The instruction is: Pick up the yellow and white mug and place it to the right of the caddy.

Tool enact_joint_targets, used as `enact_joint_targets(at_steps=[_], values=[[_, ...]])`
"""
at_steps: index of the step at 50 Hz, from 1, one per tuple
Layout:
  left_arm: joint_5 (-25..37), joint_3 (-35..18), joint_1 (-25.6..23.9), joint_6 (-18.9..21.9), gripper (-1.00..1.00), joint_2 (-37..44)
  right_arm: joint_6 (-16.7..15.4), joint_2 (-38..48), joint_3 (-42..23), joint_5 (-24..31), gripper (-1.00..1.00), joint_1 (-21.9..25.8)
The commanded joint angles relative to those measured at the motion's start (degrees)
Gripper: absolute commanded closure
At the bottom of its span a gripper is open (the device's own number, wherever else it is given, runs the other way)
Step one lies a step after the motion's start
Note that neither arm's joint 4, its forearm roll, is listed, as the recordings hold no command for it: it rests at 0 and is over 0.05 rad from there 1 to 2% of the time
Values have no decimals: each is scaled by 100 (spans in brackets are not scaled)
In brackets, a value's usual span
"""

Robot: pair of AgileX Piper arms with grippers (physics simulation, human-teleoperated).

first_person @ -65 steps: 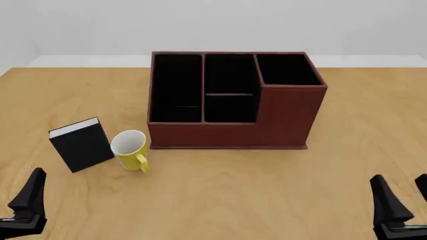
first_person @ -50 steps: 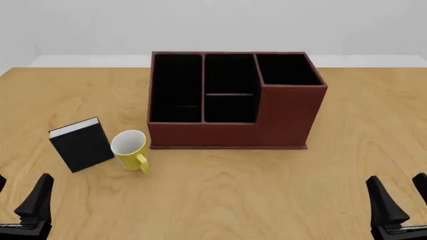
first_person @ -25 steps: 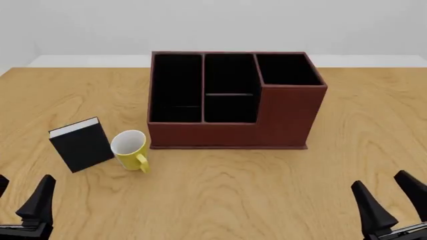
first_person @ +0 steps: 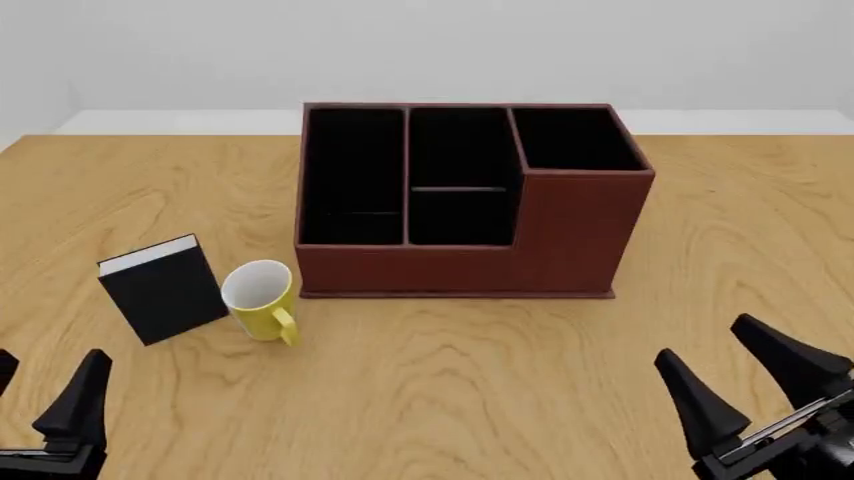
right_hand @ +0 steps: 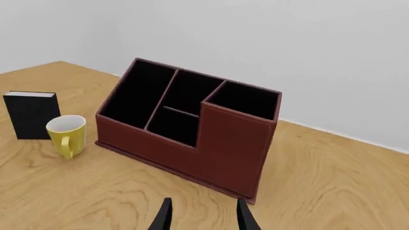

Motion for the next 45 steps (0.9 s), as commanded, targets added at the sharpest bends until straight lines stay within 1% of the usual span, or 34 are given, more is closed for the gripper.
enact_joint_targets(at_steps=[1, 5, 8, 12, 16, 18, 25, 31, 33, 34, 35, 36, 38, 42, 45], values=[[-9, -6, -2, 1, -100, 15, 33, 1046, -91, -859, -100, 466], [-29, -3, -1, 0, -100, 33, -7, 1354, -54, -1157, -100, 576], [-6, -7, -2, -4, -100, 13, -56, 1471, -61, -1242, -100, 682], [-77, 6, -1, 1, -100, 72, -45, 1609, -83, -1331, -100, 772], [-74, 7, -1, -2, -100, 67, 40, 1895, -53, -1612, -100, 782], [-44, 3, -2, 5, -100, 42, 58, 1897, -78, -1604, -100, 800], [-40, 2, -2, 1, -100, 38, 7, 2215, -75, -1895, -100, 931], [-36, 1, -2, 0, -100, 35, 38, 2445, -100, -2072, -100, 1047], [-58, 5, -2, 3, -100, 54, 6, 2578, -78, -2236, -100, 1140], [-131, 16, -1, 1, -100, 117, 44, 3000, -60, -2592, -100, 1189], [-189, 21, -1, 1, -100, 170, 47, 3075, -45, -2684, -100, 1190], [-314, 28, -1, 4, -100, 291, 172, 3179, -60, -2741, -100, 1233], [-407, 30, 0, 1, -100, 382, 60, 3282, -23, -2878, -100, 1243], [-489, 32, -2, 5, -100, 464, 59, 3404, -17, -3013, -100, 1263], [-315, 28, -1, 5, -100, 290, 61, 3353, -129, -2884, -100, 1305]])
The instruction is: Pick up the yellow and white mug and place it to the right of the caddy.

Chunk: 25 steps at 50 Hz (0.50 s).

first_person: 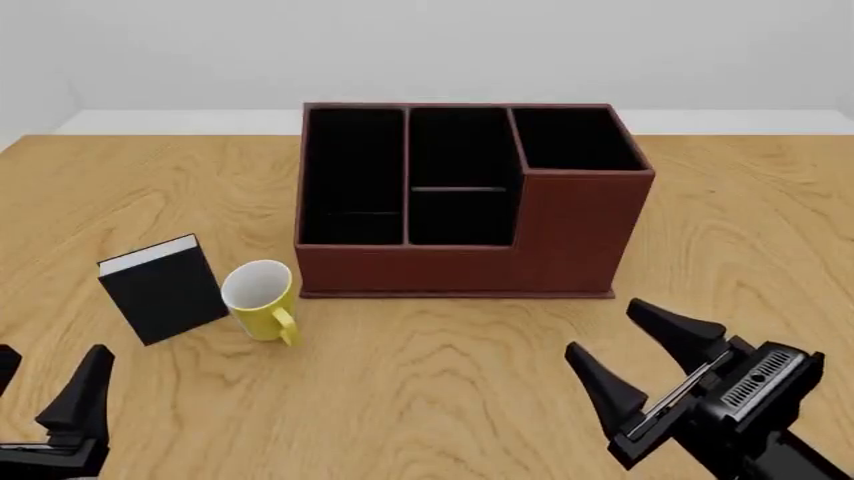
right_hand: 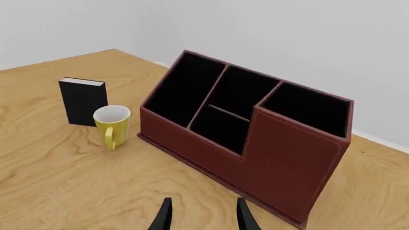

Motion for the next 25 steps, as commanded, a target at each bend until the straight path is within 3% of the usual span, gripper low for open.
enact_joint_targets(at_steps=[1, 9, 22, 23, 25], values=[[-36, 7, 0, 2, -100, 26, -14, 435, -94, -342, -100, 174], [296, -42, -1, 10, -100, -258, 28, 1185, -221, -880, -100, 424], [216, -23, 0, 8, -100, -197, 107, 1910, -451, -1314, -100, 605], [-410, 7, -1, 24, -100, 411, 105, 1971, -471, -1347, -100, 619], [-562, 9, 0, 22, -100, 562, 117, 2032, -493, -1387, -100, 637]])
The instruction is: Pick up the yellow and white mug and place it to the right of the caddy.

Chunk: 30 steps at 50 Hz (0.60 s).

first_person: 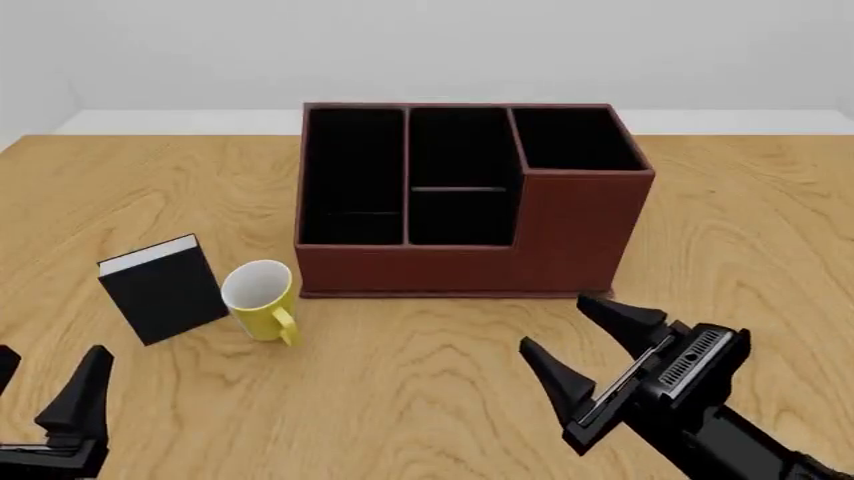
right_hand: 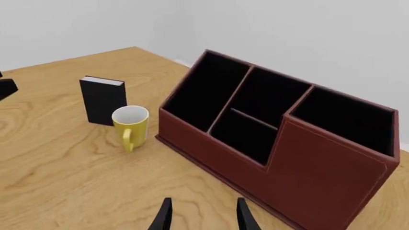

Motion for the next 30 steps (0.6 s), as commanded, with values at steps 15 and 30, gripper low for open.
enact_joint_targets(at_steps=[15, 30], values=[[247, -27, -3, 18, -100, -217, -6, 1210, -371, -697, -100, 386], [346, -87, -4, 21, -100, -251, 31, 1789, -685, -905, -100, 654]])
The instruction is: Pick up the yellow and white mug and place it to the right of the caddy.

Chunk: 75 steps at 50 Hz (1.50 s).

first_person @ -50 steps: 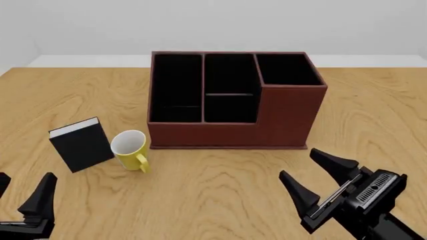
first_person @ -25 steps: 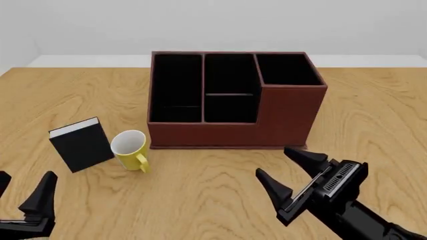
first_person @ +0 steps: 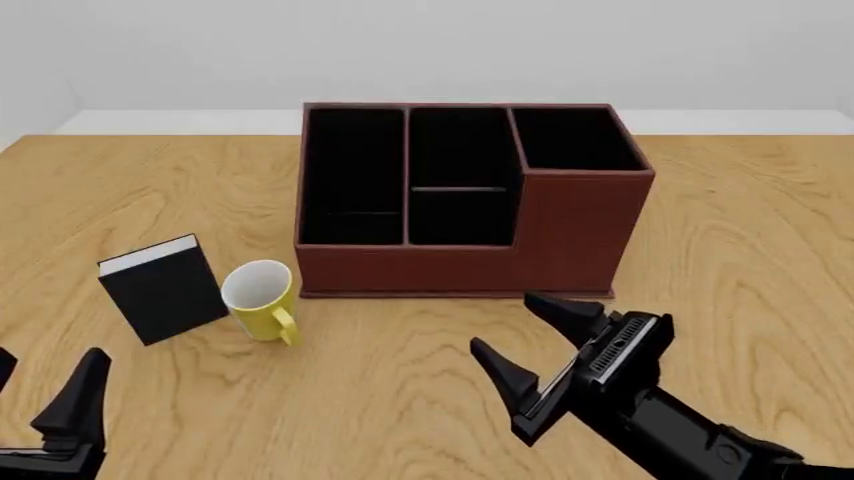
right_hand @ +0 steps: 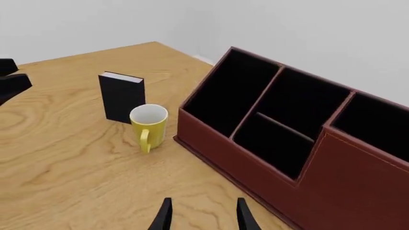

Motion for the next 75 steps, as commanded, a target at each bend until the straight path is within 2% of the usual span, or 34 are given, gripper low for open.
enact_joint_targets(at_steps=[1, 32, 43, 75], values=[[83, -25, -1, 3, -100, -55, 12, 433, -202, -174, -100, 195], [111, -61, 1, -33, -100, -56, 202, 1692, -963, -417, -100, 575], [16, 2, 0, 1, -100, -14, 181, 2221, -1280, -526, -100, 721], [16, 2, 0, 1, -100, -14, 224, 3099, -2453, -60, -100, 1092]])
